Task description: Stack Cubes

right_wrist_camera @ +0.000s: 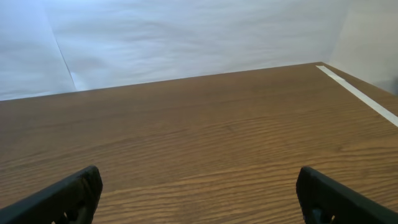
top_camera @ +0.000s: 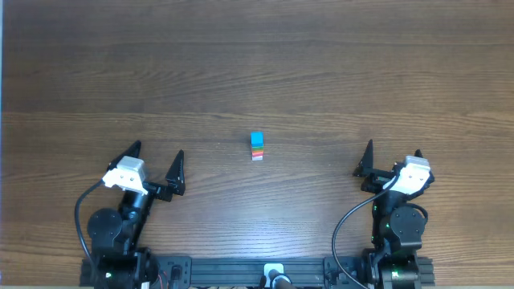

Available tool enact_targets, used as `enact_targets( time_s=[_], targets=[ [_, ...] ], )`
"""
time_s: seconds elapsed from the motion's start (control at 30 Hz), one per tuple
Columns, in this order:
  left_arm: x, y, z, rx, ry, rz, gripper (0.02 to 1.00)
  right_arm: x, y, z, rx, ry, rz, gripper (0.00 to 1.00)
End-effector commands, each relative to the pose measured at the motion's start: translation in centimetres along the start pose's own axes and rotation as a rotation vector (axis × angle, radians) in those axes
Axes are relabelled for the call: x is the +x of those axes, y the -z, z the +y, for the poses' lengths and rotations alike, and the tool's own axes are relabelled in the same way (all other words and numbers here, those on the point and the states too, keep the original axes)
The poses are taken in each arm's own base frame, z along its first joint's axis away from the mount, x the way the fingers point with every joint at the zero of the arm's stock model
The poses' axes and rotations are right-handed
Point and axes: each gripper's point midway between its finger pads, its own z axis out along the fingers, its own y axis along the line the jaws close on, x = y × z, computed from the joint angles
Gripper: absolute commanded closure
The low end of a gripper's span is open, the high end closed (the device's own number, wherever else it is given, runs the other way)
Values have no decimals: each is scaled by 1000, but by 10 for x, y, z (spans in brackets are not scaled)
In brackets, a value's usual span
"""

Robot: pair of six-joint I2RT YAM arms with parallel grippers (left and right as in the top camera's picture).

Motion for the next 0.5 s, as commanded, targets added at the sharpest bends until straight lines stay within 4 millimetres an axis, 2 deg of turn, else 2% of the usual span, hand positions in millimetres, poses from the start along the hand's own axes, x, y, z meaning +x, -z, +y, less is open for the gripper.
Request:
enact_targets(
  time_s=[0.03,0.23,0.5],
  targets=[
    [2,0,-2,11,-12,2,23,2,0,-1,8,35,2,9],
    [2,0,-2,11,-12,2,23,4,0,8,-44,177,8,7],
    [2,0,-2,11,-12,2,20,4,0,8,-45,188,9,9]
  ],
)
